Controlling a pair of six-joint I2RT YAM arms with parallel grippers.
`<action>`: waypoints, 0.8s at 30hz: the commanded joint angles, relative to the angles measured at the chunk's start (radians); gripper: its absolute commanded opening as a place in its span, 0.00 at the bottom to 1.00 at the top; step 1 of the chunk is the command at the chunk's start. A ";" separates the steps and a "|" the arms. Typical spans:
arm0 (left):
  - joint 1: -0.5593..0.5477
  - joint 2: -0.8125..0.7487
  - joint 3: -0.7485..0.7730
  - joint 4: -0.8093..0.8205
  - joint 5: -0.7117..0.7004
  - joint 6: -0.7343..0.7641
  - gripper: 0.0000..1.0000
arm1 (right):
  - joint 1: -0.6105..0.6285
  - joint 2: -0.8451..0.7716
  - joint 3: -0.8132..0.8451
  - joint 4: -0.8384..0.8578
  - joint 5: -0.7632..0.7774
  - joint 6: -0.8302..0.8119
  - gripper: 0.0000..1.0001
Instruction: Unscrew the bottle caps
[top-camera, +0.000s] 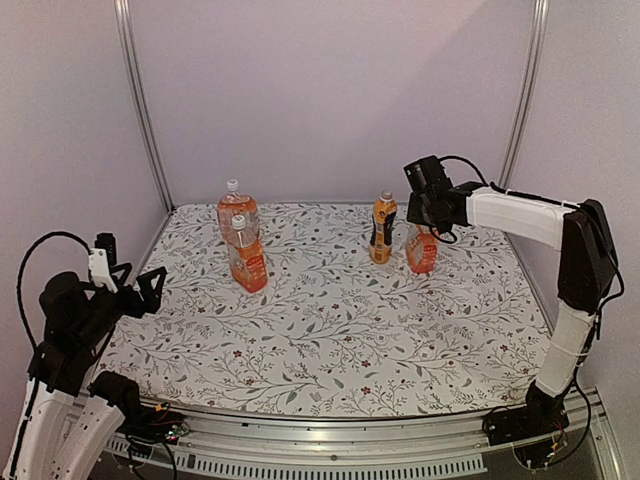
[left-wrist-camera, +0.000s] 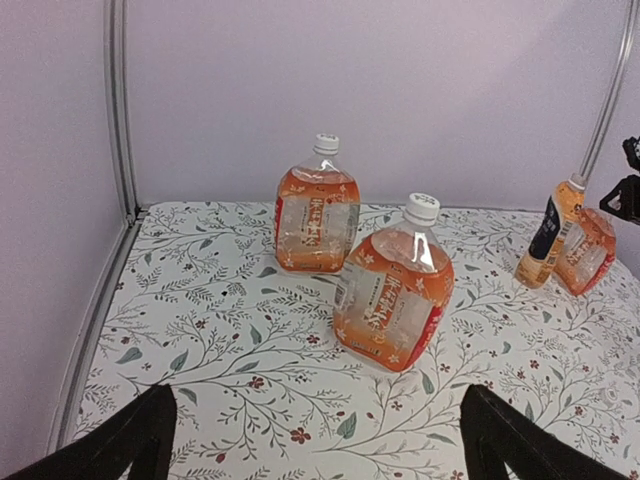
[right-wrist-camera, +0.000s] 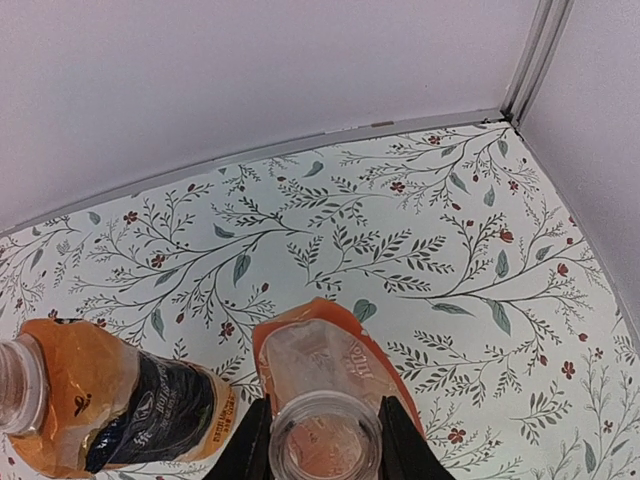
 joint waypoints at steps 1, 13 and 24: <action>0.010 -0.008 -0.014 0.026 0.014 -0.003 0.99 | 0.001 0.044 0.017 0.023 0.034 0.051 0.00; 0.011 -0.007 -0.017 0.032 0.037 -0.005 0.99 | 0.002 0.036 0.030 0.005 0.018 0.046 0.63; 0.011 -0.013 -0.019 0.036 0.052 -0.005 1.00 | 0.003 -0.032 0.093 -0.064 0.007 -0.034 0.73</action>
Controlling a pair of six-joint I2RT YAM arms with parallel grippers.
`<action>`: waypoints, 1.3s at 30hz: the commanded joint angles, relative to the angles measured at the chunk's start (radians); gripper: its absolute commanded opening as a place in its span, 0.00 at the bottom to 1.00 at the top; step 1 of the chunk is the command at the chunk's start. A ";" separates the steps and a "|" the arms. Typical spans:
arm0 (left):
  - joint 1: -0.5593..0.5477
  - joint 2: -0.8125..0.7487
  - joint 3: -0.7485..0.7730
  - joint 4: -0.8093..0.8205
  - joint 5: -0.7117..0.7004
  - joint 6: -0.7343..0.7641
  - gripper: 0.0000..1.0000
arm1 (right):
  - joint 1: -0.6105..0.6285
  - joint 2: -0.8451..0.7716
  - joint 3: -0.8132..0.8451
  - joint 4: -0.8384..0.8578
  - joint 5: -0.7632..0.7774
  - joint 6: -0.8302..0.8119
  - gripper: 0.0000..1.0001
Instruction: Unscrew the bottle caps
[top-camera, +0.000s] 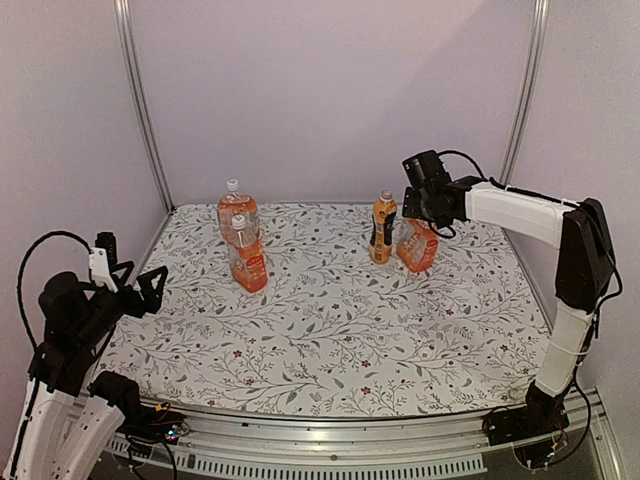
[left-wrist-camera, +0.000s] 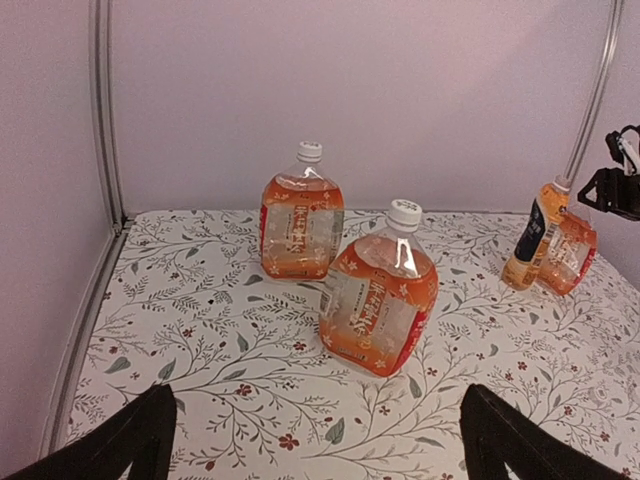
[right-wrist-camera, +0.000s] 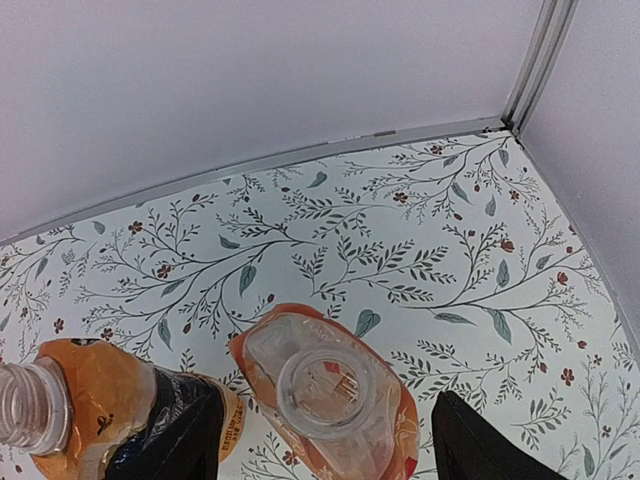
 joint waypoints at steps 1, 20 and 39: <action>0.011 -0.011 -0.015 0.015 0.018 -0.006 1.00 | 0.006 -0.072 0.042 -0.051 -0.009 -0.046 0.73; 0.015 -0.005 -0.022 0.025 0.054 -0.006 1.00 | 0.371 0.243 0.494 0.122 -0.606 -0.310 0.99; 0.014 -0.007 -0.039 0.055 0.117 -0.013 0.99 | 0.450 0.719 0.852 0.060 -0.439 -0.356 0.99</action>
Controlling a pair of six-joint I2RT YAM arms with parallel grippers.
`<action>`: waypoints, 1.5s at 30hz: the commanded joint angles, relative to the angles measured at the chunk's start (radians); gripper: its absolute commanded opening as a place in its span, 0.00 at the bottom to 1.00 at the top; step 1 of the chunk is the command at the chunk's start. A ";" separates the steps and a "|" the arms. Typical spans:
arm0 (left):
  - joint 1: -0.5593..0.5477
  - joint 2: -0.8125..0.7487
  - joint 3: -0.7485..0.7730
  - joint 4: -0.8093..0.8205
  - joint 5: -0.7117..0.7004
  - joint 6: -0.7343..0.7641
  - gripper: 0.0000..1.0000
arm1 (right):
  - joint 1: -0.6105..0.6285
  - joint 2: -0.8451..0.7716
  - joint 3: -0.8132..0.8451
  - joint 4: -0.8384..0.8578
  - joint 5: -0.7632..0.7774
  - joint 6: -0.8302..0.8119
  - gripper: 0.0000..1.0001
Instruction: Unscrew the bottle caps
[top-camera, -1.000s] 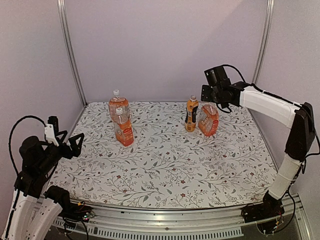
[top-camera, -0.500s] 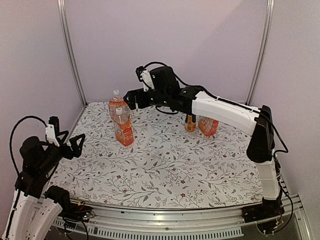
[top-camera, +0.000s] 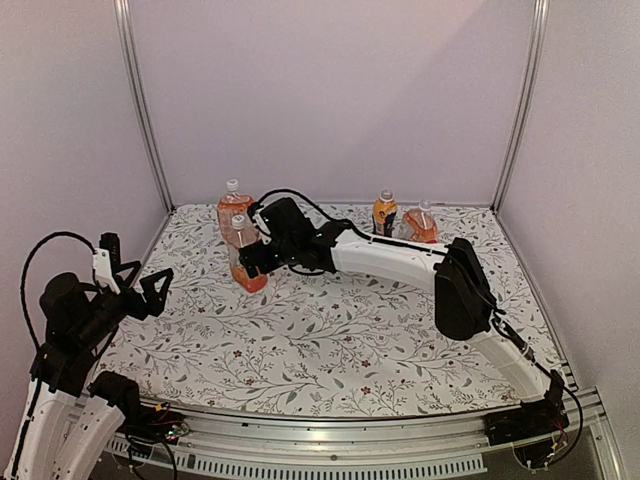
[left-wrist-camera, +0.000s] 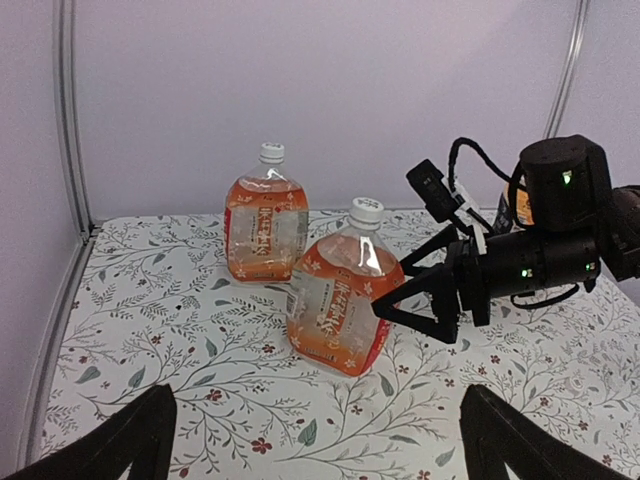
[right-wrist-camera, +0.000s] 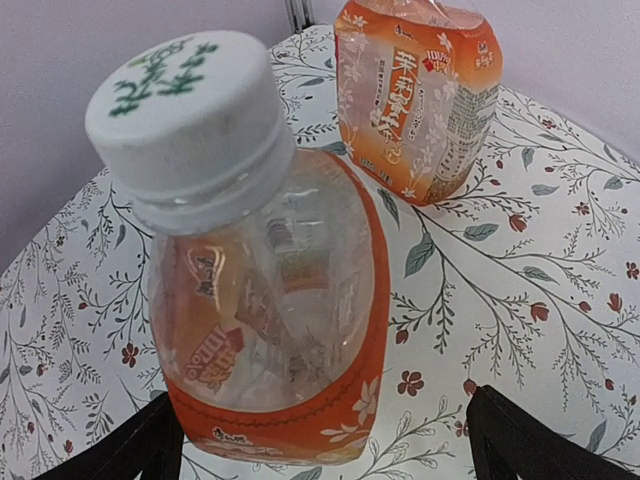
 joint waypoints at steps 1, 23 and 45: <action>0.010 -0.002 -0.022 0.027 0.021 -0.008 1.00 | -0.001 0.042 0.049 -0.010 0.045 -0.061 0.99; 0.011 0.004 -0.029 0.039 0.081 -0.006 0.99 | -0.001 -0.060 -0.120 0.149 -0.127 -0.200 0.37; -0.009 0.128 0.201 -0.125 0.636 0.235 0.94 | 0.024 -0.687 -0.628 0.054 -0.562 -0.354 0.23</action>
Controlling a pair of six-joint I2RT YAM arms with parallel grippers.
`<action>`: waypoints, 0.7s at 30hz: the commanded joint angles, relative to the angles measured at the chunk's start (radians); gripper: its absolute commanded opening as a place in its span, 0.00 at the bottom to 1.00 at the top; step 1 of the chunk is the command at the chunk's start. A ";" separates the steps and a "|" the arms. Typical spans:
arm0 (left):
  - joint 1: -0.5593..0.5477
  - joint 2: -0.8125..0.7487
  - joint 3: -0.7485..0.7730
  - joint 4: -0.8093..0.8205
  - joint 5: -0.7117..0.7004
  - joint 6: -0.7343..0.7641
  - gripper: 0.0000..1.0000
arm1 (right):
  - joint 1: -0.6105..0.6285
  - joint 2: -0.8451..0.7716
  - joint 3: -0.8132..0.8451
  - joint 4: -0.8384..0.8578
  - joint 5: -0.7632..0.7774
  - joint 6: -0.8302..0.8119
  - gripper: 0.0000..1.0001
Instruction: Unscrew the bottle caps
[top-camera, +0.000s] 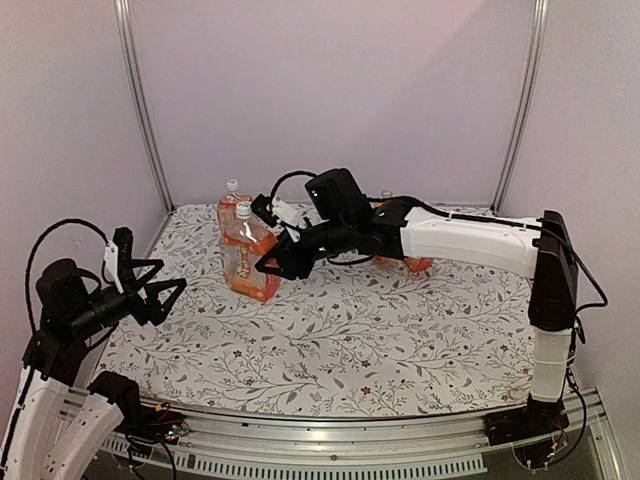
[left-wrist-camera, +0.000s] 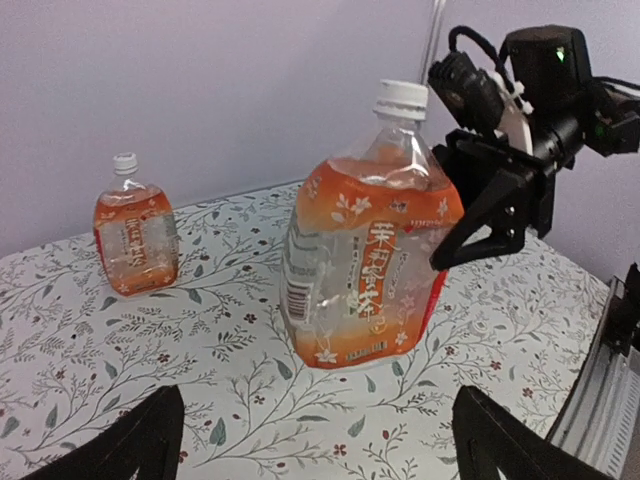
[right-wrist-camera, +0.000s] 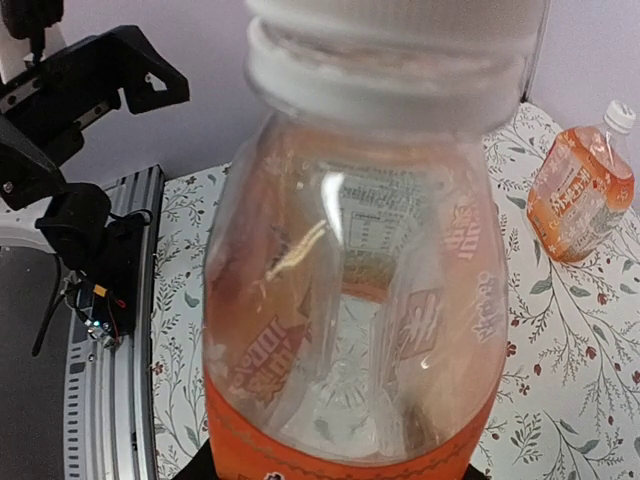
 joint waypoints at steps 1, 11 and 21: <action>-0.014 0.054 0.177 -0.174 0.437 0.285 0.96 | 0.035 -0.213 -0.061 -0.064 -0.090 -0.064 0.22; -0.106 0.319 0.534 -0.503 0.517 0.584 0.98 | 0.195 -0.344 -0.020 -0.188 -0.040 -0.189 0.19; -0.329 0.428 0.614 -0.566 0.428 0.551 0.87 | 0.267 -0.299 0.087 -0.239 0.019 -0.250 0.17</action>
